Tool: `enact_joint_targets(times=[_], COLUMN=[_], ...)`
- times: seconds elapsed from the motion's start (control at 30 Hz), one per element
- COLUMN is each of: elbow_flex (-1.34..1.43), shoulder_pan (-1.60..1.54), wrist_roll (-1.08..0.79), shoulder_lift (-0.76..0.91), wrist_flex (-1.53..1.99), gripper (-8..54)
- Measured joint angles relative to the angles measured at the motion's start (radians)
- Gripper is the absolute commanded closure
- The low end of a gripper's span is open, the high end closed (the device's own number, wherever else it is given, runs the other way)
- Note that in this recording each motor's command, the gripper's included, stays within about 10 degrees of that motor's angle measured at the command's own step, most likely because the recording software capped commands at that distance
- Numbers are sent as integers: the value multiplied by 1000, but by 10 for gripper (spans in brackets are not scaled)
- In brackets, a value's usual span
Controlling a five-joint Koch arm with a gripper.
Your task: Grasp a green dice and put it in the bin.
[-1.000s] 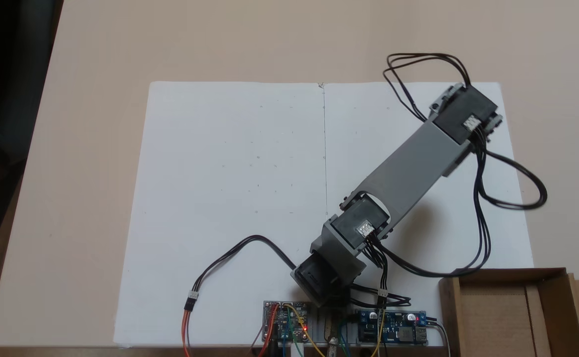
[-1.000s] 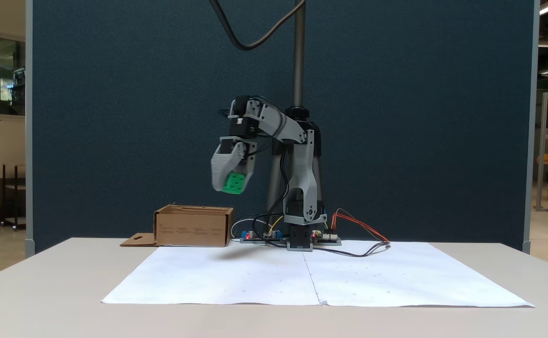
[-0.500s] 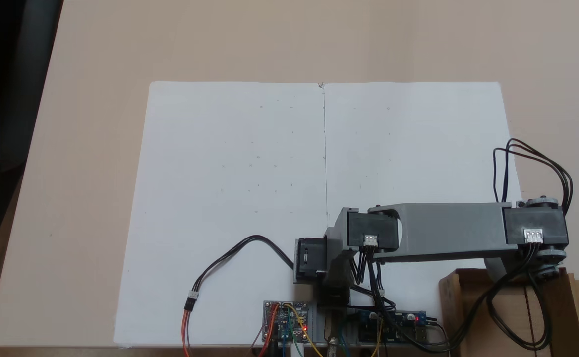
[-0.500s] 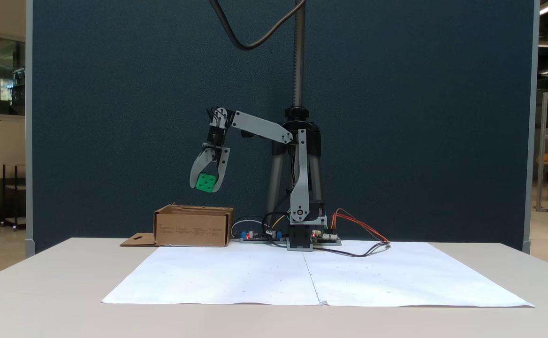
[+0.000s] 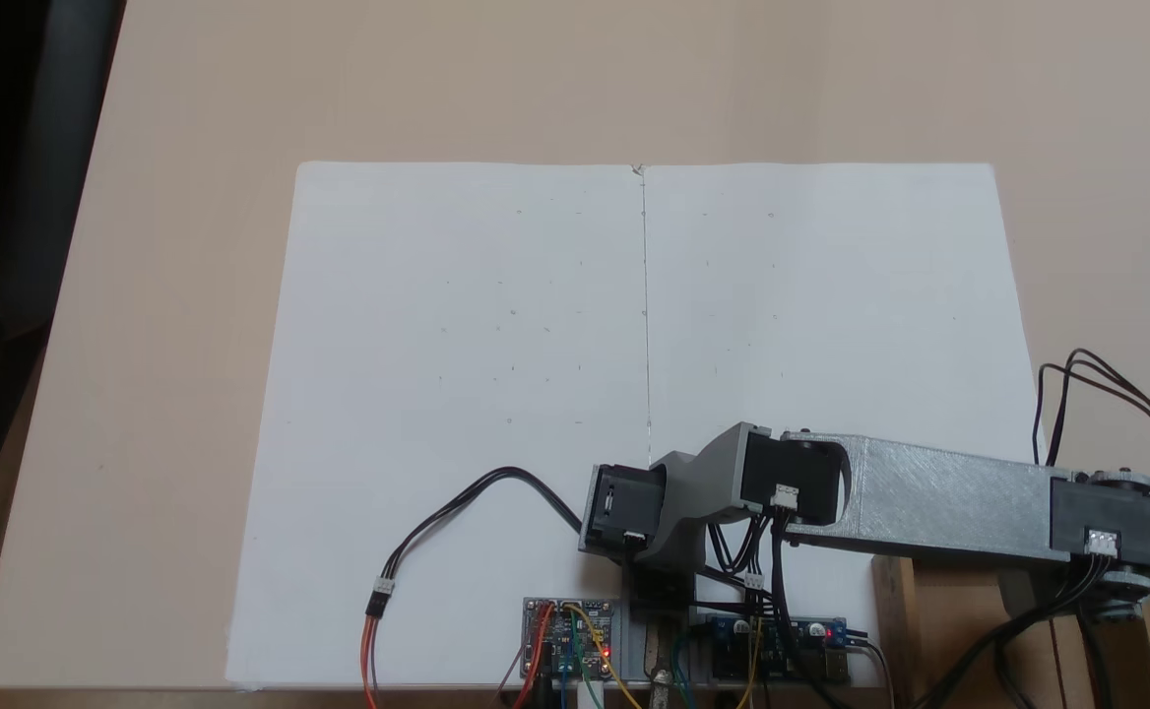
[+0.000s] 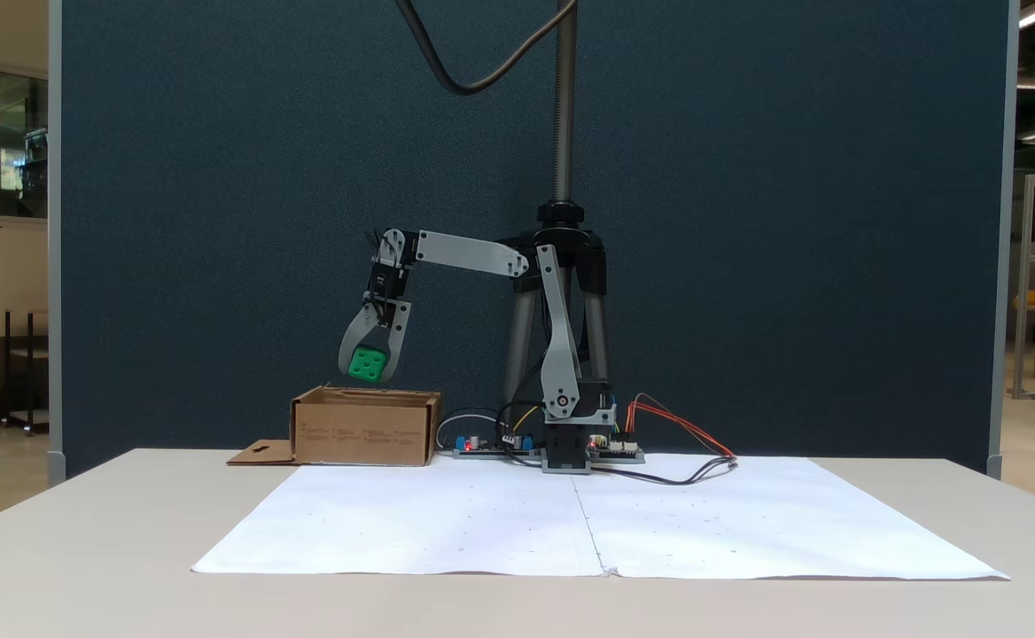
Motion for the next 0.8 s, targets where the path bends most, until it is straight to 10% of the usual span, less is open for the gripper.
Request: enact_joint_targets(times=[0.13,0.8], elbow_flex=[74,121], shoulder_pan=[23,-259], wrist_roll=[0,163], shoulder_lift=[0,264], wrist_flex=[0,-12], gripper=[66,34])
